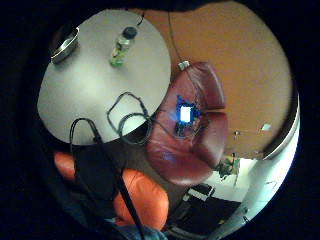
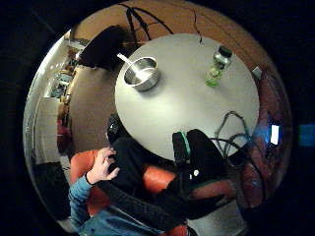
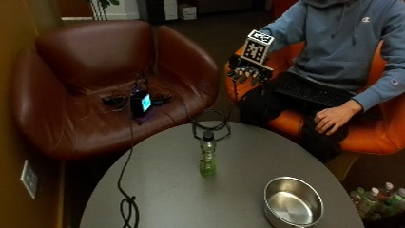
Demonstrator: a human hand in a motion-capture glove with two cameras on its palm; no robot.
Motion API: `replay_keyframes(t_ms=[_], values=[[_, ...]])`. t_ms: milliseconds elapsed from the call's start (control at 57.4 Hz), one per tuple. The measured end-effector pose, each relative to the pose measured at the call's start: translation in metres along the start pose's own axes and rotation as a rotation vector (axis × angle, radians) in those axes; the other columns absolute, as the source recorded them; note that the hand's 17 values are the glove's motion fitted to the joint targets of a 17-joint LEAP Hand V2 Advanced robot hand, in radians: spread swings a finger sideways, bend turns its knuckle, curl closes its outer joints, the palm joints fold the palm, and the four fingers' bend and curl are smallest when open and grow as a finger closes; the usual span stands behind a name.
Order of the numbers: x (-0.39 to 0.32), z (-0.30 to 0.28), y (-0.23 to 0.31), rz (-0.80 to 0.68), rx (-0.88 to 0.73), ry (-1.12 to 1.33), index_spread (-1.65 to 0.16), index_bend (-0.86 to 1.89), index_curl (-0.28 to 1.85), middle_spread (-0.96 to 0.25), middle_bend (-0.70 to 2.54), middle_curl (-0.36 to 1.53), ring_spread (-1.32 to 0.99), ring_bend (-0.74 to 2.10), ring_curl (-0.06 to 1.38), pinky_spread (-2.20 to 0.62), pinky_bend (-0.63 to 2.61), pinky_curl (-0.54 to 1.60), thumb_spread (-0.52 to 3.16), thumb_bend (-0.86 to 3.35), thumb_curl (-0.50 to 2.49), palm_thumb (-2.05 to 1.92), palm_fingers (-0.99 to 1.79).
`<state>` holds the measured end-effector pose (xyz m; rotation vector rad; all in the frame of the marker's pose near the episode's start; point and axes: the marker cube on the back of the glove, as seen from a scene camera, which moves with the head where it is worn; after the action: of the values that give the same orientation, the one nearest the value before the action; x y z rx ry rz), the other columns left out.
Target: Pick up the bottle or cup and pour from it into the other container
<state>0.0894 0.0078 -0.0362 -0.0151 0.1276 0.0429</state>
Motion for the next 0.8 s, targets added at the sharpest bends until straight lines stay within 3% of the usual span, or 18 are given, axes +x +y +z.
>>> replay_keyframes(t_ms=[314, 523, 801], values=[[0.100, 0.011, -0.021, 0.111, 0.023, 0.043, -0.43, 0.14, 0.20, -0.07, 0.19, 0.27, -0.01, 0.41, 0.27, 0.24, 0.51, 0.33, 1.07, -0.02, 0.34, 0.61, 0.00], [0.152, 0.066, -0.029, 0.144, -0.006, -0.072, -0.42, 0.13, 0.20, -0.06, 0.20, 0.29, -0.02, 0.43, 0.28, 0.24, 0.50, 0.33, 1.05, -0.02, 0.35, 0.62, 0.01], [0.162, 0.109, -0.114, -0.003, -0.042, -0.138, -0.41, 0.13, 0.19, -0.07, 0.22, 0.32, -0.04, 0.43, 0.28, 0.23, 0.49, 0.34, 1.00, -0.02, 0.37, 0.66, 0.03]])
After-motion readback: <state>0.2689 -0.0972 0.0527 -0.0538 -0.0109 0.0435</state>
